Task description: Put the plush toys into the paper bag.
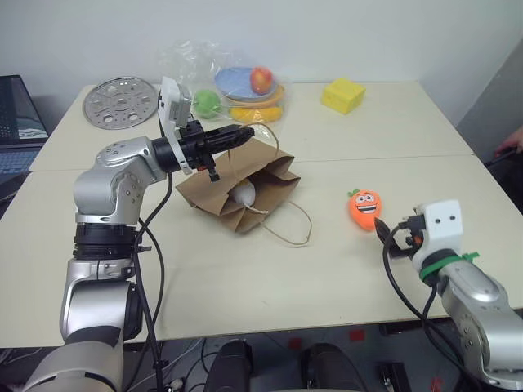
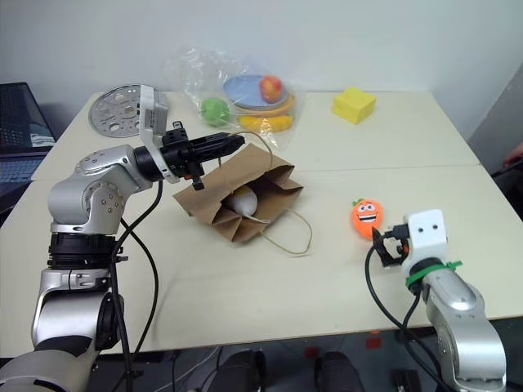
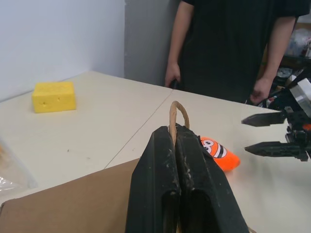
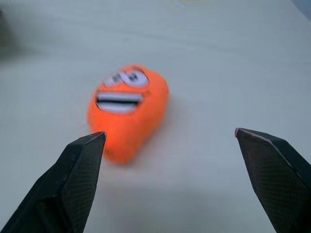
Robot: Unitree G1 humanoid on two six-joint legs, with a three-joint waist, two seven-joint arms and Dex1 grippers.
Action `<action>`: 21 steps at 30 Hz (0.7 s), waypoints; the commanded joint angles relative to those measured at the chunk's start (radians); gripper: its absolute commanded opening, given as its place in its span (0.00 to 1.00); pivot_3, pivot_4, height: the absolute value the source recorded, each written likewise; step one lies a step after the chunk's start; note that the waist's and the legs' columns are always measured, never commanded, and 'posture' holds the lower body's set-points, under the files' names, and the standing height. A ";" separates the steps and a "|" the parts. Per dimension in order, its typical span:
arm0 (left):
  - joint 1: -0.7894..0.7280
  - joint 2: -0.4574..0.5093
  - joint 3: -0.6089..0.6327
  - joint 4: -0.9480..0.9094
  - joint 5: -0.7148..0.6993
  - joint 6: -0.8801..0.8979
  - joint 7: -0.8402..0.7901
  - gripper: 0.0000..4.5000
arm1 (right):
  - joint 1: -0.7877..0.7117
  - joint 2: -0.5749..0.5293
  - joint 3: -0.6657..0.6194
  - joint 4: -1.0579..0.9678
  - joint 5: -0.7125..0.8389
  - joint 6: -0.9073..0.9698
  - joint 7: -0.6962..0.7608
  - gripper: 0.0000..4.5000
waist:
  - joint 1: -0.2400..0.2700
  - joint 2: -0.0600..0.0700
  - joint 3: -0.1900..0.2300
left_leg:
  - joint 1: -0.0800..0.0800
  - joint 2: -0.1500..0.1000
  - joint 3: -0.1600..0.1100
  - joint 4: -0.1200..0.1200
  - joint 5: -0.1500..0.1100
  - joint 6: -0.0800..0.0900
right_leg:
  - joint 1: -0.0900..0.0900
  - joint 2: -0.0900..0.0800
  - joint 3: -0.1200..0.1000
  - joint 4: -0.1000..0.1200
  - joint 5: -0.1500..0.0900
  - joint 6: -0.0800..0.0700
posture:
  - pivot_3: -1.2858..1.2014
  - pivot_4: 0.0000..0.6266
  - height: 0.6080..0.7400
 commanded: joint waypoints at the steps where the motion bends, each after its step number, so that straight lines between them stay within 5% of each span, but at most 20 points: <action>1: -0.006 -0.001 0.014 -0.031 -0.010 -0.014 -0.002 0.00 | -0.015 0.065 -0.026 -0.008 0.016 0.021 -0.058 0.99 | -0.001 0.000 0.000 | 0.001 0.000 0.000 0.000 0.001 0.000 | 0.000 0.001 0.000 0.001 0.000 0.000 | 0.52 0.24 1.00; 11: 0.009 -0.004 0.008 -0.044 -0.010 -0.017 -0.009 0.00 | -0.028 0.140 -0.057 0.038 0.038 0.059 -0.102 0.96 | 0.001 0.000 0.000 | 0.001 0.000 0.000 -0.001 0.005 0.000 | 0.000 0.004 0.000 0.001 0.003 -0.001 | 0.52 0.24 1.00; 14: 0.011 -0.005 0.008 -0.050 -0.012 -0.015 -0.007 0.00 | -0.036 0.136 -0.052 0.059 0.042 0.054 -0.100 0.79 | 0.001 0.000 0.000 | 0.001 0.000 0.000 -0.001 0.005 0.000 | 0.000 0.004 0.000 0.001 0.003 -0.001 | 0.52 0.24 1.00; 21: 0.011 -0.004 0.010 -0.054 -0.016 -0.010 -0.004 0.00 | -0.085 0.129 -0.016 0.101 0.046 0.022 -0.086 0.20 | -0.001 0.000 0.000 | 0.001 0.000 0.000 -0.001 0.005 0.001 | 0.000 0.004 0.000 0.001 0.003 -0.001 | 0.52 0.24 1.00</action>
